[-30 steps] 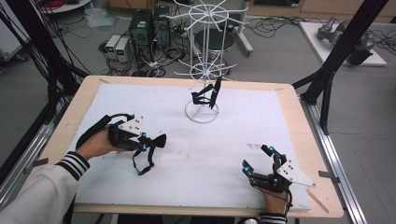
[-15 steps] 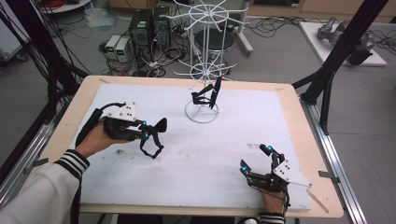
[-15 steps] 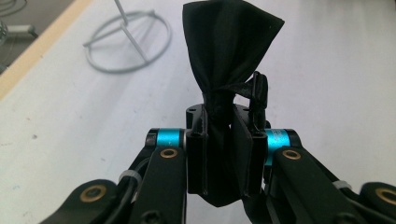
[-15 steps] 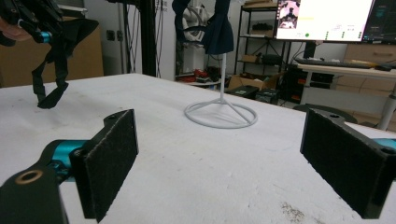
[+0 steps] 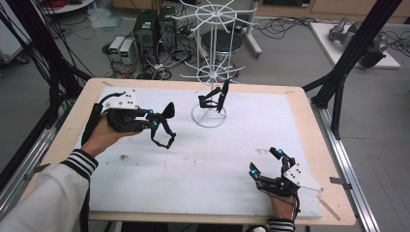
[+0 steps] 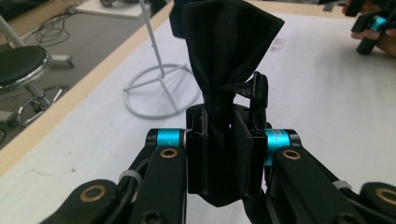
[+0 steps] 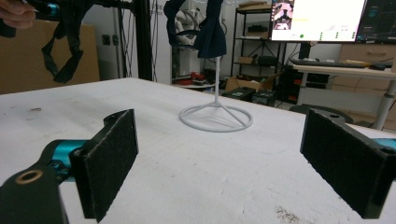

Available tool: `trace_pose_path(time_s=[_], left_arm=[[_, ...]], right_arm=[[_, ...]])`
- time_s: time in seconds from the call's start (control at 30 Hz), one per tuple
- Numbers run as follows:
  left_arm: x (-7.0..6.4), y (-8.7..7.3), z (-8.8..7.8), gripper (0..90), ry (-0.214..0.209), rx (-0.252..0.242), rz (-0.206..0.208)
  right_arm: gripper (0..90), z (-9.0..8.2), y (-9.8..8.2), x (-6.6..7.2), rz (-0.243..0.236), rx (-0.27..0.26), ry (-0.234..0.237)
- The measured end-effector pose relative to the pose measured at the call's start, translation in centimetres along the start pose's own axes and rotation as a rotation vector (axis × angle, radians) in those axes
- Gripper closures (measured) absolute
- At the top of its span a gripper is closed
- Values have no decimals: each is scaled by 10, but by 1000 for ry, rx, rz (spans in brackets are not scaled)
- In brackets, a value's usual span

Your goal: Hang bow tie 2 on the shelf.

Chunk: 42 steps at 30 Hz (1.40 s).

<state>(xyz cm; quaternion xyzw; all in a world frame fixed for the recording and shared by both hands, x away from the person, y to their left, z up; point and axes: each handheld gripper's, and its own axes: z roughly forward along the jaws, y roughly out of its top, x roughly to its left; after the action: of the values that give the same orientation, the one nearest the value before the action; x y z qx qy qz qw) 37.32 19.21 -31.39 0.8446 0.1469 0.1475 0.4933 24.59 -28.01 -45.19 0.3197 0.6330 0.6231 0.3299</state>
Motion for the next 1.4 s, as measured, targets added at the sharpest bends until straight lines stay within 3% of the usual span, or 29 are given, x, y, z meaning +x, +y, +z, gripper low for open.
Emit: trace_pose_path(time_s=[0.3, 1.27, 1.4], left_arm=[[5, 16, 3, 763, 30, -69, -27], [18, 58, 19, 763, 64, -120, -25], [19, 62, 22, 763, 71, -106, -26]], right_arm=[[107, 1, 0, -2, 13, -9, -11], [107, 3, -2, -4, 25, -6, -19], [107, 3, -3, -4, 26, -6, -20]])
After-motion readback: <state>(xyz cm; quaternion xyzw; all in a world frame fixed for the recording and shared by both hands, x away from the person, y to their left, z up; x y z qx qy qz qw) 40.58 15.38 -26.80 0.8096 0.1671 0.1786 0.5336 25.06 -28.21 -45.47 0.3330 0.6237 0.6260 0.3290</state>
